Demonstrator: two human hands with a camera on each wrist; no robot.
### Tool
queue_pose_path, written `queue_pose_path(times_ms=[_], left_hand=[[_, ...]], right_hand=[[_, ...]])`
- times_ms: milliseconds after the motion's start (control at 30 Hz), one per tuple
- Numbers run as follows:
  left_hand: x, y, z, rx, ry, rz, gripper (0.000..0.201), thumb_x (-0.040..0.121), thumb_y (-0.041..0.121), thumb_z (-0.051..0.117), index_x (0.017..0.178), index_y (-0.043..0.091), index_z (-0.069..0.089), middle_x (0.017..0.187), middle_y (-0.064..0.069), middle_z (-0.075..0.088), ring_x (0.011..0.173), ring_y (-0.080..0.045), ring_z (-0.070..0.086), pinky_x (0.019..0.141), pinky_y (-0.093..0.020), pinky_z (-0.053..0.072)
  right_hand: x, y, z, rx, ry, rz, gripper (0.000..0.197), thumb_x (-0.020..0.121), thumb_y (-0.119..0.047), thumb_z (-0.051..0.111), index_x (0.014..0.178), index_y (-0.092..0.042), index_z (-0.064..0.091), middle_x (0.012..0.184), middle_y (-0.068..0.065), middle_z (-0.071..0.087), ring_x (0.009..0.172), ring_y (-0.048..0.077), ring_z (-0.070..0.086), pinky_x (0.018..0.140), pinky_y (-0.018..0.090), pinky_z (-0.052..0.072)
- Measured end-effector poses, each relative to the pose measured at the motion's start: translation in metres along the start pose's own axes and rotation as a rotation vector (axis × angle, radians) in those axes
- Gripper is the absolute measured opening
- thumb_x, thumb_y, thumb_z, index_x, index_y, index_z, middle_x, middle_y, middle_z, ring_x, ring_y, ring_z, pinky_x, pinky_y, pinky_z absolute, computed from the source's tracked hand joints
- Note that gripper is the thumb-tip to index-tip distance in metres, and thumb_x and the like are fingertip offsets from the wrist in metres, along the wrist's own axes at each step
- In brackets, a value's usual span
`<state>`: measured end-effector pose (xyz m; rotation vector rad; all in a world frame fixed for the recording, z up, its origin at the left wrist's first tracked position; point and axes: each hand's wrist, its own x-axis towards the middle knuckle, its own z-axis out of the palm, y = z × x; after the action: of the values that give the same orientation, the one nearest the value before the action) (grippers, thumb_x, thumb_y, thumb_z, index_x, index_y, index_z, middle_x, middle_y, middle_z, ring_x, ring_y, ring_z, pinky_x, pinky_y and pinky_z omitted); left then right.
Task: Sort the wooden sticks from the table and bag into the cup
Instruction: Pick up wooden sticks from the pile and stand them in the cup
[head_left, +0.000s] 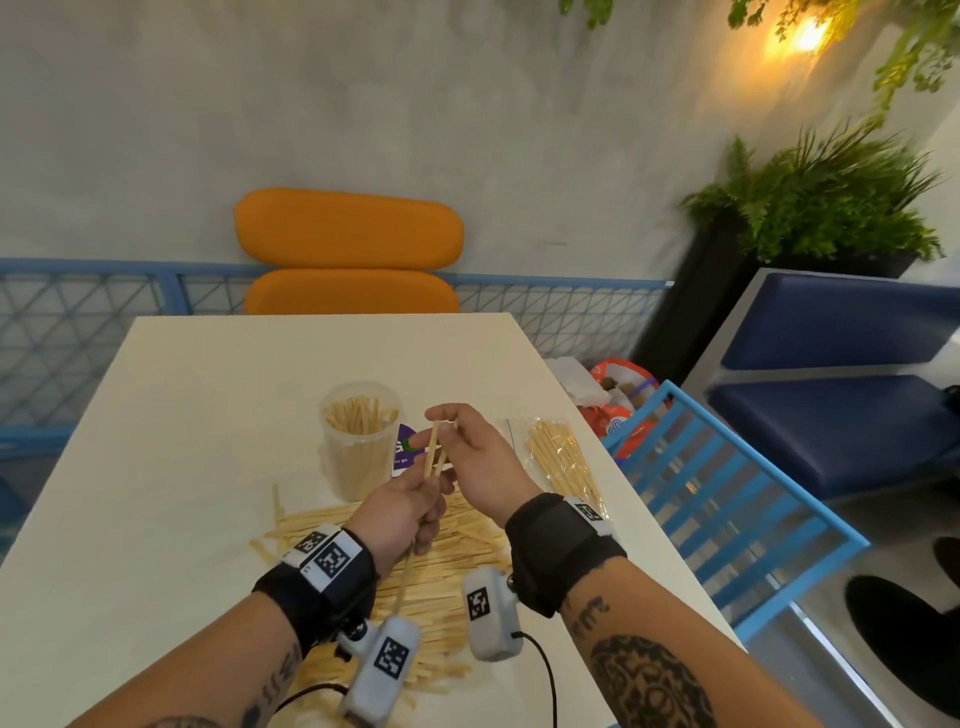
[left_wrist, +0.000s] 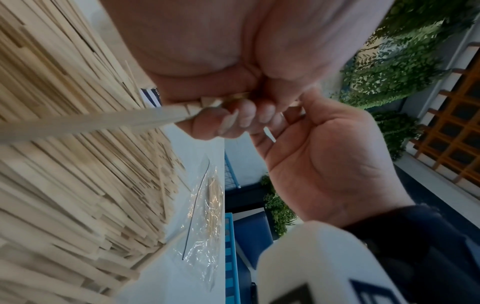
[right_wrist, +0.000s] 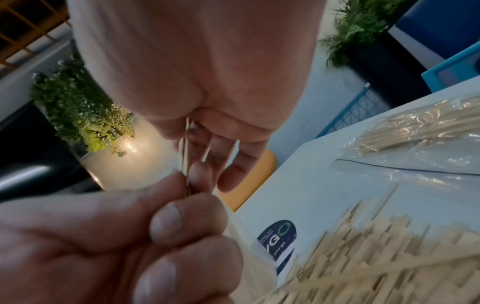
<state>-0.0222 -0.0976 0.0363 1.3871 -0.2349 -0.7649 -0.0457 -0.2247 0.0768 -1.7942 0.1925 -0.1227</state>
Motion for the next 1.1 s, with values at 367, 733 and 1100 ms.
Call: queue_pose_path(times_ms=[367, 733, 1100], left_hand=[[0.011, 0.022, -0.012, -0.212, 0.238, 0.274, 0.022, 0.108, 0.014, 0.036, 0.095, 0.015, 0.055, 0.063, 0.002, 0.048, 0.061, -0.017, 0.041, 0.064, -0.033, 0.038], [-0.011, 0.015, -0.002, 0.052, 0.214, 0.166, 0.02, 0.108, 0.024, 0.036, 0.107, 0.015, 0.054, 0.105, 0.006, 0.075, 0.063, -0.026, 0.057, 0.056, -0.033, 0.042], [0.002, 0.047, -0.026, 0.092, 0.354, 0.429, 0.065, 0.106, 0.003, 0.036, 0.148, 0.048, 0.015, 0.093, -0.004, 0.066, 0.076, -0.017, 0.072, 0.066, -0.03, 0.058]], right_hand=[[-0.03, 0.022, 0.001, 0.11, -0.208, 0.266, 0.043, 0.106, -0.048, 0.032, 0.138, -0.024, 0.049, 0.126, 0.004, 0.064, 0.101, 0.023, 0.067, 0.094, 0.045, 0.054], [-0.03, 0.041, 0.03, 0.304, -0.217, 0.232, 0.03, 0.107, -0.034, 0.041, 0.114, -0.009, 0.055, 0.083, 0.002, 0.058, 0.07, 0.015, 0.057, 0.059, 0.026, 0.045], [-0.027, 0.034, 0.028, 0.342, -0.242, 0.283, 0.024, 0.108, -0.028, 0.04, 0.102, -0.011, 0.054, 0.068, -0.002, 0.039, 0.056, 0.012, 0.03, 0.052, 0.027, 0.023]])
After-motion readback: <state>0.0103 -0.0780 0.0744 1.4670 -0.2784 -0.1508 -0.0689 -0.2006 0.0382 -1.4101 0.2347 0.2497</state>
